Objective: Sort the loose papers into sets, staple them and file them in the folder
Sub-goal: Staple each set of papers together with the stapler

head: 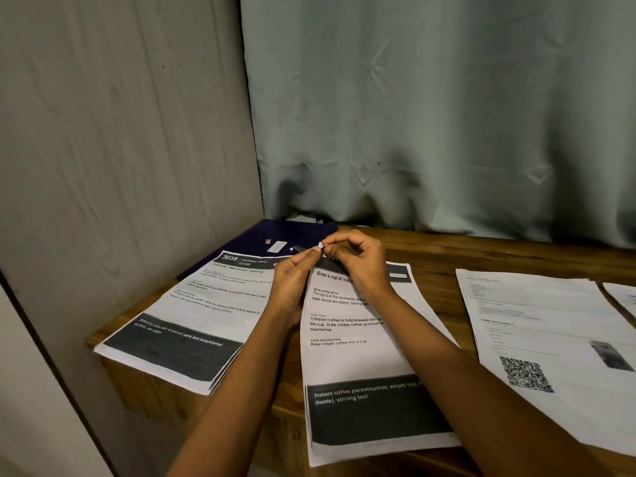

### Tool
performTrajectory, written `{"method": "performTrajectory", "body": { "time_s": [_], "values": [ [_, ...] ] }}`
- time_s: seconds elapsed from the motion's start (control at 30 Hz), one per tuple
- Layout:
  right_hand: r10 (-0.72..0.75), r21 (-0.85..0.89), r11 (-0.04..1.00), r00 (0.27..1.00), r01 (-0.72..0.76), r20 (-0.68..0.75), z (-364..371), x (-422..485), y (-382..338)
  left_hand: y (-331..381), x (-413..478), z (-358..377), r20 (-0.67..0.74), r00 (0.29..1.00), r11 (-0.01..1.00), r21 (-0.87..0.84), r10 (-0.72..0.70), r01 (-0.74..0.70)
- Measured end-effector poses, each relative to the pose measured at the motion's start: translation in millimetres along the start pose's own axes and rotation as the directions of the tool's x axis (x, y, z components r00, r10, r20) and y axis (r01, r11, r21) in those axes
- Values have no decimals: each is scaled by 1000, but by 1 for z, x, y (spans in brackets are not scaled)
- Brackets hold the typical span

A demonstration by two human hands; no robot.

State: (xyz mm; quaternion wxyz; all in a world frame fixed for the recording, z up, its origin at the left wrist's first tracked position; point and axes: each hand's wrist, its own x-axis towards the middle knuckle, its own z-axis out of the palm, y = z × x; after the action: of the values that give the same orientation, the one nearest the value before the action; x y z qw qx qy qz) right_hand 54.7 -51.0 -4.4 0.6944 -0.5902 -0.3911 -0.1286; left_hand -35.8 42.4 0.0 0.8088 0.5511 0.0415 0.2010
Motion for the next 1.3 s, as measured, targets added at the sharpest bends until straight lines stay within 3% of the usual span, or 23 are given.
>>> {"method": "performTrajectory", "body": {
  "time_s": [0.4, 0.8, 1.07, 1.13, 1.23, 1.3],
  "values": [
    [51, 13, 999, 999, -51, -14, 1, 0, 4, -3, -1, -3, -6, 994, 989, 98, 110, -108],
    [72, 17, 997, 997, -73, 38, 0, 6, 13, -4, 0, -4, 15, 994, 983, 151, 107, -108],
    [155, 29, 987, 982, -159, 107, -4, 7, 6, -9, 4, -7, -45, 968, 920, 324, 249, -221],
    [173, -21, 985, 978, -172, 119, -8, 8, 8, -12, 7, -10, -89, 954, 905, 350, 288, -240],
    [167, -275, 953, 978, -128, 122, -17, 10, 16, -13, 9, -14, -134, 948, 911, 344, 289, -229],
    [182, -337, 931, 979, -139, 98, -19, 11, 18, -13, 8, -13, -121, 953, 916, 332, 278, -226]
  ]
}}
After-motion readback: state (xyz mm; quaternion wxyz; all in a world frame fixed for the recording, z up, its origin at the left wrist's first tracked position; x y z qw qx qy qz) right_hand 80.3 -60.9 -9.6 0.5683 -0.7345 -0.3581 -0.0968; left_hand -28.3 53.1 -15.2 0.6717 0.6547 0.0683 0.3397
